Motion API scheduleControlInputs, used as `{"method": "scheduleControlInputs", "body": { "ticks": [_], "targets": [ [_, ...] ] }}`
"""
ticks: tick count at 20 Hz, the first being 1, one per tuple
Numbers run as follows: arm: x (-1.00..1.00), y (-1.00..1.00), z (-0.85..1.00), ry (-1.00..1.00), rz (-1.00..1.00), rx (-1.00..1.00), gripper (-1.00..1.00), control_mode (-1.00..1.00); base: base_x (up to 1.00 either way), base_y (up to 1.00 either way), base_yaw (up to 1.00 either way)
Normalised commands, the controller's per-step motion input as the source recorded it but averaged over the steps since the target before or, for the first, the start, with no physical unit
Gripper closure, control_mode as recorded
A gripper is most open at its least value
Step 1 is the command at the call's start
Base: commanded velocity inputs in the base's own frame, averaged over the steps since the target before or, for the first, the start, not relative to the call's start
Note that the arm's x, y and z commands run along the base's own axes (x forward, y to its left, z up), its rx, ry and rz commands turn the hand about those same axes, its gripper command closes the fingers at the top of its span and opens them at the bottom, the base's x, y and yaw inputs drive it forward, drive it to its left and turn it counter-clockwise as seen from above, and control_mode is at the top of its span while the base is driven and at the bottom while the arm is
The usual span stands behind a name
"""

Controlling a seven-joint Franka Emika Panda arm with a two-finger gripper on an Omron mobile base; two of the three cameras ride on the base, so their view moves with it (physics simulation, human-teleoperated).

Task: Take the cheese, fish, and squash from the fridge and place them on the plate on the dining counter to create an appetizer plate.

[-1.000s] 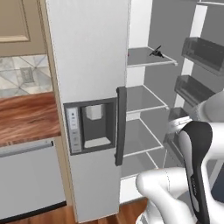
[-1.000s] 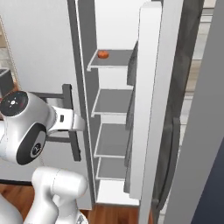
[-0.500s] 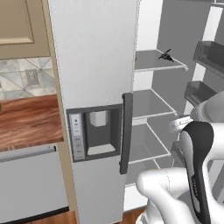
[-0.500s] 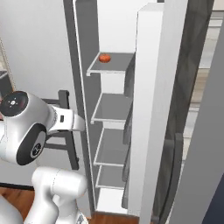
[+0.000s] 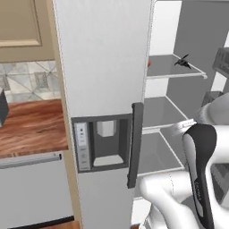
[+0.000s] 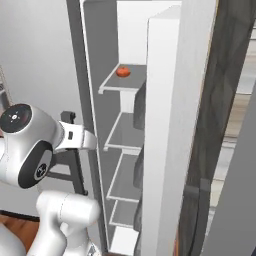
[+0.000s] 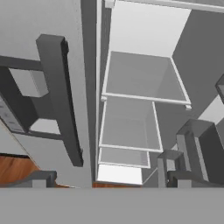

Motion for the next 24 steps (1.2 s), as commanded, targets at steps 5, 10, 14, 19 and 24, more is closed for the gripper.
{"method": "scheduleControlInputs", "body": {
  "ticks": [5, 10, 14, 19, 24],
  "targets": [
    [0.00, 0.00, 0.00, 0.00, 0.00, 0.00, -1.00, 1.00, 0.11, -0.44, 0.19],
    [0.00, 0.00, 0.00, 0.00, 0.00, 0.00, -1.00, 1.00, 0.35, -0.27, 0.18],
    [0.00, 0.00, 0.00, 0.00, 0.00, 0.00, -1.00, 1.00, 0.67, -0.07, 0.16],
    [0.00, 0.00, 0.00, 0.00, 0.00, 0.00, -1.00, 1.00, 0.69, -0.11, 0.15],
    [0.00, 0.00, 0.00, 0.00, 0.00, 0.00, -1.00, 1.00, 0.32, -0.33, 0.15]
  ]
}}
